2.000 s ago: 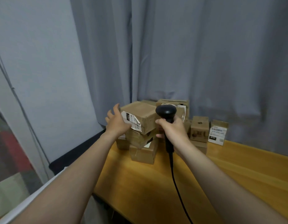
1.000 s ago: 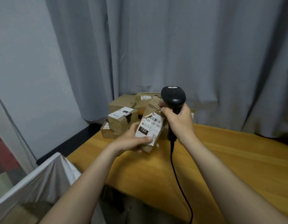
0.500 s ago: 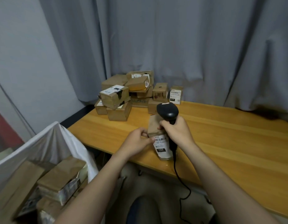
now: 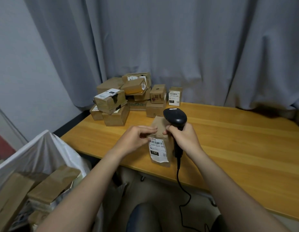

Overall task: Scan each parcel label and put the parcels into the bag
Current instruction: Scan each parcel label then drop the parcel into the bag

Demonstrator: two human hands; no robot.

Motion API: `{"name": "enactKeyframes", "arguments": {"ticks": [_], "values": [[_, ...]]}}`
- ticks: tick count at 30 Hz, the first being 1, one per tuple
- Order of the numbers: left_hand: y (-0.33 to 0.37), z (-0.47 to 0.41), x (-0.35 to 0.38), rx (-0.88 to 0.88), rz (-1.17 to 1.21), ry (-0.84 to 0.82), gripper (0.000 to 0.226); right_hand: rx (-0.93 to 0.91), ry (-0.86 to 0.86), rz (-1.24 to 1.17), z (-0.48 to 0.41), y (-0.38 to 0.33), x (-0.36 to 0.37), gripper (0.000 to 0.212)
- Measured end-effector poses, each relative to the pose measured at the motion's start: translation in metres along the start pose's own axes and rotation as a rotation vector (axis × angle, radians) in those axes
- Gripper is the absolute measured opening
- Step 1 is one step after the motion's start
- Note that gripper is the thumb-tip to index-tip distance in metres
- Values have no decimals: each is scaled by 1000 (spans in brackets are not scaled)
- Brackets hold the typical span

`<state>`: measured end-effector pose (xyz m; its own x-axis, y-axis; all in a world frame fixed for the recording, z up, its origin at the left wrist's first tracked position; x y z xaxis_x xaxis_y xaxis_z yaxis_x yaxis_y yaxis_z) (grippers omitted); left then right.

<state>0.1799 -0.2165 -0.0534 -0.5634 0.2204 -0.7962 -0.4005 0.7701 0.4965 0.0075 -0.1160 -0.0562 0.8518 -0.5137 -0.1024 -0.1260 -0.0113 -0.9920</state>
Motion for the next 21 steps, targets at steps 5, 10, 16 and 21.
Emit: {"name": "enactKeyframes", "arguments": {"ticks": [5, 10, 16, 21], "values": [[9, 2, 8, 79, 38, 5, 36, 0, 27, -20, -7, 2, -2, 9], [-2, -3, 12, 19, 184, 21, 30, -2, 29, -13, -11, 1, -4, 18], [-22, -18, 21, -197, 464, -232, 37, 3, 6, 51, -13, 1, 0, 17], [-27, -25, 27, -151, 533, -288, 38, 17, 15, 27, -13, 0, -4, 18]]}}
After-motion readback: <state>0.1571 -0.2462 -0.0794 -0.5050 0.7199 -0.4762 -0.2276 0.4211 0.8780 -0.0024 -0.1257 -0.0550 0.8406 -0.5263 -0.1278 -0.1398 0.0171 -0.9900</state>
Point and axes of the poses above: each hand's wrist, its own z-axis away from the middle knuckle, its own x-axis out of the palm, y = z × x, the point moved 5 cm from there along -z, towards the middle knuckle, and after that the axes turned 6 degrees about -z, right-handed, at the moved point
